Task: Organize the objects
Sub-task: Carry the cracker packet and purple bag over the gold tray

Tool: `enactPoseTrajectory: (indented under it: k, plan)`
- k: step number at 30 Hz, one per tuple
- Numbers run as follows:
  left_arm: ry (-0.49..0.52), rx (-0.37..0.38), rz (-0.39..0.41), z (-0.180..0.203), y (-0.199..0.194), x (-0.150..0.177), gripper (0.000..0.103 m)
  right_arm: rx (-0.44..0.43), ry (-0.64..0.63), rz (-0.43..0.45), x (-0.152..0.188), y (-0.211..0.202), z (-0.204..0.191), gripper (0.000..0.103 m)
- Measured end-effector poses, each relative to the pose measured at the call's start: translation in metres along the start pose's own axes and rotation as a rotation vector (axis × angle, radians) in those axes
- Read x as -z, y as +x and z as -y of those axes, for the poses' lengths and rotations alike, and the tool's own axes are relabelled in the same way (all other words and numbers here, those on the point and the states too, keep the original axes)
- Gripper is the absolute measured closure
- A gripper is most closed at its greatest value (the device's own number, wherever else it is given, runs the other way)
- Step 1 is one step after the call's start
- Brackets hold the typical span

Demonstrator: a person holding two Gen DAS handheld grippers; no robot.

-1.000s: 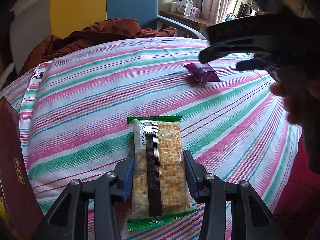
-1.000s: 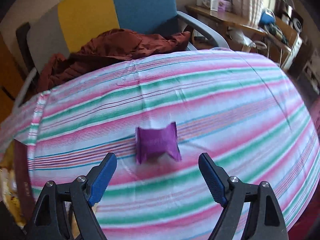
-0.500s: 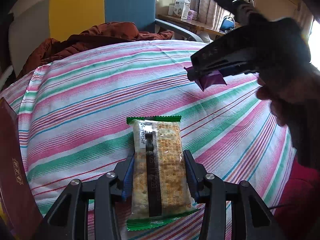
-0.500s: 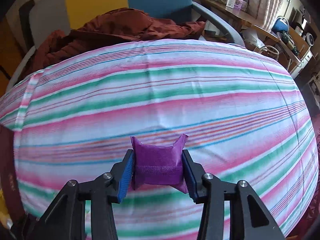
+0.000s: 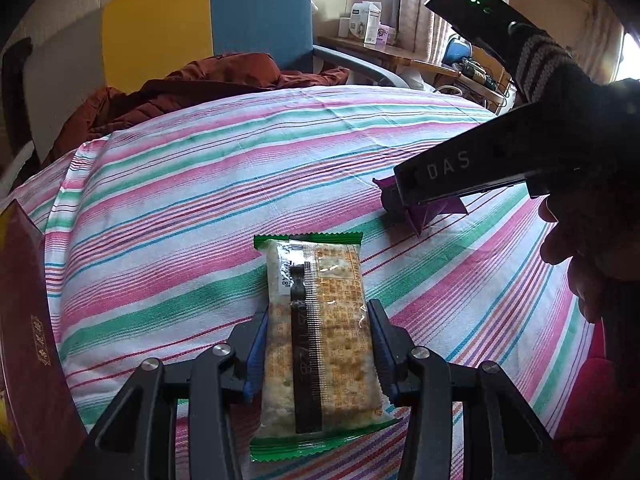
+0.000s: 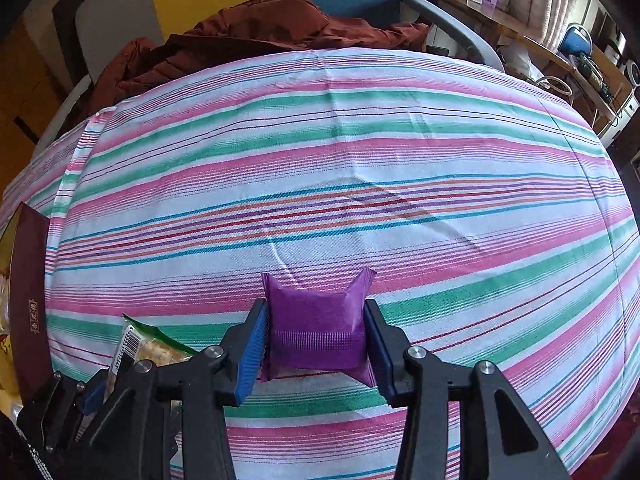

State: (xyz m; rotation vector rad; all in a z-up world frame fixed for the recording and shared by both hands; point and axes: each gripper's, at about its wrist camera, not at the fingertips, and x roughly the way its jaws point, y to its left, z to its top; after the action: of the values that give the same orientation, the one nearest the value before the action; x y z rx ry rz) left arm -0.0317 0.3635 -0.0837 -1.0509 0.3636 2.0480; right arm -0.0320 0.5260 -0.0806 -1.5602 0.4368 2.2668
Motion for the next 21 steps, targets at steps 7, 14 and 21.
enactPoseTrajectory:
  k: [7, 14, 21]
  plan:
    - [0.008, -0.013, 0.007, 0.001, 0.001, 0.0, 0.056, 0.013, -0.03, -0.003, -0.003, 0.003, -0.004, 0.056]
    - [0.009, -0.018, 0.01, 0.002, 0.0, 0.001, 0.056, 0.017, -0.044, -0.003, -0.009, 0.008, -0.005, 0.056]
    - [0.01, -0.02, 0.012, 0.003, 0.0, 0.001, 0.056, 0.02, -0.051, 0.0, -0.015, 0.01, -0.009, 0.056]
